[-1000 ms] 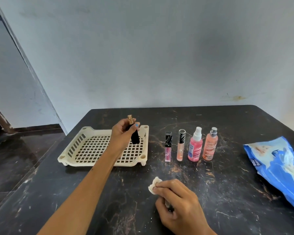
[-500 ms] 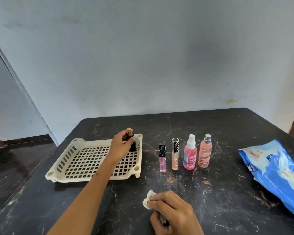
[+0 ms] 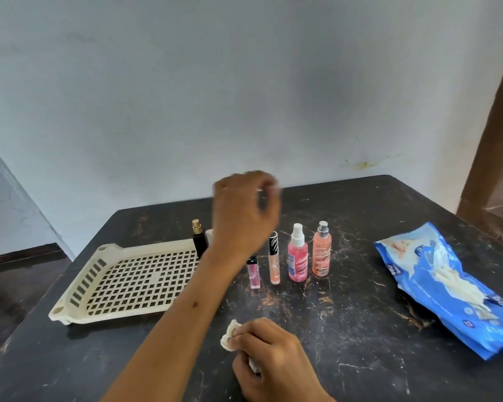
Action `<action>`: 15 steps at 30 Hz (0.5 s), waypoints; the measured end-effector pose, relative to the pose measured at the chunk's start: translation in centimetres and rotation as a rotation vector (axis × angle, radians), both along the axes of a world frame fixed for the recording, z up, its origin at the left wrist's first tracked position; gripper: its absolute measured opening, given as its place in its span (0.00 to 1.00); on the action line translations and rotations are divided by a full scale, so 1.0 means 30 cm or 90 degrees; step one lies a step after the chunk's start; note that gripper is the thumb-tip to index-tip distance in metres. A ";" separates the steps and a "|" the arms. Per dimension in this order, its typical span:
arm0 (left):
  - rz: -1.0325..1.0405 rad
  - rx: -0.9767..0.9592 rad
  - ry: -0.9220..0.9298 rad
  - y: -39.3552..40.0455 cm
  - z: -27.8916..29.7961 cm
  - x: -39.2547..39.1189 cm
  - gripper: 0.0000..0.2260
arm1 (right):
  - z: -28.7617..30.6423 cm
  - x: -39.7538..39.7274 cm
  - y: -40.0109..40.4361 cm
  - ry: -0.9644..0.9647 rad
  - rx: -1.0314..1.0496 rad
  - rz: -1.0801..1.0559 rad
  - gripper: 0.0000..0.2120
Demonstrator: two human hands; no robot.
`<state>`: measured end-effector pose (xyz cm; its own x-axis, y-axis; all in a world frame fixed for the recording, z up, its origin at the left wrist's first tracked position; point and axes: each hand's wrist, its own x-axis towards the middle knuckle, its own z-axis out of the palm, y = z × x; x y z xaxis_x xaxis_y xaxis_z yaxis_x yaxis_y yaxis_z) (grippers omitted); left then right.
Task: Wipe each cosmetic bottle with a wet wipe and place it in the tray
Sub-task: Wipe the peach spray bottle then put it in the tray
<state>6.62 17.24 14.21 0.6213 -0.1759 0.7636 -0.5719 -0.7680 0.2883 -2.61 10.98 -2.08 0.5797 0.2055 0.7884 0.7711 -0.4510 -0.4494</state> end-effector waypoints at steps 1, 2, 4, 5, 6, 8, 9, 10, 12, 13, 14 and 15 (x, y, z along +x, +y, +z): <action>0.007 0.117 0.057 -0.058 0.007 -0.010 0.11 | 0.000 -0.001 0.001 -0.001 0.001 -0.007 0.06; 0.022 0.228 0.111 -0.109 0.007 -0.015 0.14 | 0.003 -0.001 0.001 -0.003 0.001 -0.013 0.06; 0.052 0.390 0.177 -0.185 -0.003 -0.014 0.18 | 0.007 0.002 0.002 -0.010 -0.004 -0.017 0.06; 0.061 0.431 0.191 -0.209 -0.008 -0.011 0.18 | 0.007 0.002 0.002 -0.009 -0.004 -0.016 0.06; 0.068 0.454 0.197 -0.228 -0.013 -0.005 0.17 | 0.004 0.004 0.001 -0.004 -0.005 -0.016 0.07; 0.073 0.472 0.198 -0.251 -0.022 0.001 0.14 | -0.009 0.005 0.003 0.011 -0.016 -0.016 0.04; 0.074 0.475 0.198 -0.259 -0.027 0.004 0.13 | -0.014 0.004 0.004 0.018 -0.024 -0.017 0.02; 0.076 0.478 0.200 -0.266 -0.031 0.004 0.12 | -0.017 0.004 0.003 0.022 -0.029 -0.020 0.02; 0.074 0.474 0.210 -0.277 -0.038 0.004 0.11 | -0.016 0.006 0.003 0.016 -0.027 -0.029 0.02; 0.065 0.464 0.221 -0.281 -0.041 0.006 0.11 | -0.015 0.007 0.004 0.010 -0.024 -0.033 0.03; 0.054 0.453 0.234 -0.285 -0.041 0.007 0.11 | -0.013 0.007 0.005 0.006 -0.019 -0.035 0.03; 0.043 0.440 0.242 -0.287 -0.038 0.005 0.11 | -0.012 0.007 0.005 0.005 -0.012 -0.036 0.03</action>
